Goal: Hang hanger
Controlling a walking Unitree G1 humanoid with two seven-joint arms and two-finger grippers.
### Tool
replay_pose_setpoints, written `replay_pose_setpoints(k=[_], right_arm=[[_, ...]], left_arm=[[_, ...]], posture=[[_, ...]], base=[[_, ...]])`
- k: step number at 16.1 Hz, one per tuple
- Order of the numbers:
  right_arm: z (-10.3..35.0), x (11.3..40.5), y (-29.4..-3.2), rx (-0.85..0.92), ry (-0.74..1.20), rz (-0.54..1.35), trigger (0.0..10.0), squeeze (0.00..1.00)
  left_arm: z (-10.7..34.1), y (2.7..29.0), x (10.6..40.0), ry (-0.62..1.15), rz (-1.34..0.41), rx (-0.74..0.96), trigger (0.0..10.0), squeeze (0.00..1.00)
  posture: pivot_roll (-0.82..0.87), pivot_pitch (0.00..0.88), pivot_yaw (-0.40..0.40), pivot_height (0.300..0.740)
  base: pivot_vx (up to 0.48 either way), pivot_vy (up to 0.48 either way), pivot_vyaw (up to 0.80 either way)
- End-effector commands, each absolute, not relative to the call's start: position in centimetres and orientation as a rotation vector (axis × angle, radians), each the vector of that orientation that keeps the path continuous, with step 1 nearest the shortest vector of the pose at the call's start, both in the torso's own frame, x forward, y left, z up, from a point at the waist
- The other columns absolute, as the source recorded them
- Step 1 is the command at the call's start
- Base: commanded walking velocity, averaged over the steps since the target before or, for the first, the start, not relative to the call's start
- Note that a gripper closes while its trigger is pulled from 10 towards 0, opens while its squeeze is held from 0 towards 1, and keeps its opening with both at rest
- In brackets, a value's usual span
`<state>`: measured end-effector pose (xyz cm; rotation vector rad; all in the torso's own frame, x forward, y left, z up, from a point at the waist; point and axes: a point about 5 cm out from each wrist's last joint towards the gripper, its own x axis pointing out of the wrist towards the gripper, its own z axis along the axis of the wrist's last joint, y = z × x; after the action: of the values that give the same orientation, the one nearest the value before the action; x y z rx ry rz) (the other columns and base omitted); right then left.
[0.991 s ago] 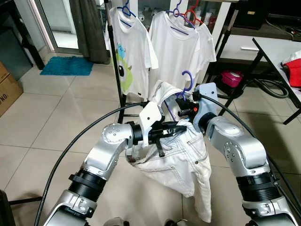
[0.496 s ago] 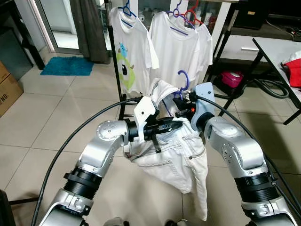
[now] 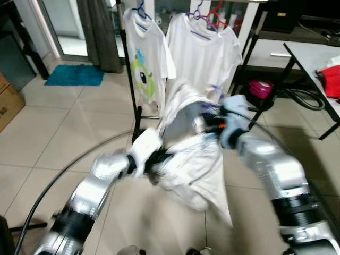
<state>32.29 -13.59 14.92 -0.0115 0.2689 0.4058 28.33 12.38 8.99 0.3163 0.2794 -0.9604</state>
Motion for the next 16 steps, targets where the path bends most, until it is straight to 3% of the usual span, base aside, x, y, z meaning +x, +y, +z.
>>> replay_pose_setpoints(k=[1,4,10,11,12,13,14,16], right_arm=[[17.3,33.1,-15.7,-0.029,0.18,0.327,0.0,0.0],[17.4,33.2,-15.8,-0.041,0.18,0.344,0.0,0.0],[17.0,32.9,-15.4,-0.046,0.192,0.369,0.0,0.0],[16.9,32.9,-15.3,-0.044,0.197,0.375,0.0,0.0],[16.8,32.8,-15.2,-0.039,0.2,0.376,0.0,0.0],[16.8,32.8,-15.1,-0.033,0.202,0.372,0.0,0.0],[16.7,32.8,-15.2,-0.022,0.205,0.361,0.0,0.0],[16.7,32.7,-15.3,0.006,0.208,0.346,0.0,0.0]], left_arm=[[7.5,14.8,28.3,0.363,-0.838,0.377,0.0,0.0],[6.7,15.2,28.0,0.382,-0.792,0.371,0.0,0.0],[8.7,14.6,29.1,0.228,-0.772,0.332,0.0,0.0],[8.9,15.2,29.7,0.239,-0.707,0.316,1.8,0.0],[8.2,16.5,30.3,0.294,-0.603,0.29,10.0,0.0],[7.5,17.6,30.5,0.339,-0.521,0.257,10.0,0.76],[6.7,18.7,30.2,0.394,-0.474,0.264,10.0,1.0],[5.3,19.7,29.3,0.454,-0.448,0.28,10.0,1.0]], posture=[[-0.07,0.03,-0.027,0.74],[-0.07,0.031,-0.03,0.74],[-0.07,0.028,-0.02,0.74],[-0.07,0.027,-0.02,0.74],[-0.07,0.026,-0.018,0.74],[-0.07,0.025,-0.017,0.74],[-0.07,0.025,-0.015,0.74],[-0.07,0.021,-0.014,0.74]], base=[[0.0,0.0,0.0],[0.0,0.0,0.0],[0.0,0.0,0.0],[0.0,0.0,0.0],[0.0,0.0,0.0],[0.0,0.0,0.0],[0.0,0.0,0.0],[0.0,0.0,0.0]])
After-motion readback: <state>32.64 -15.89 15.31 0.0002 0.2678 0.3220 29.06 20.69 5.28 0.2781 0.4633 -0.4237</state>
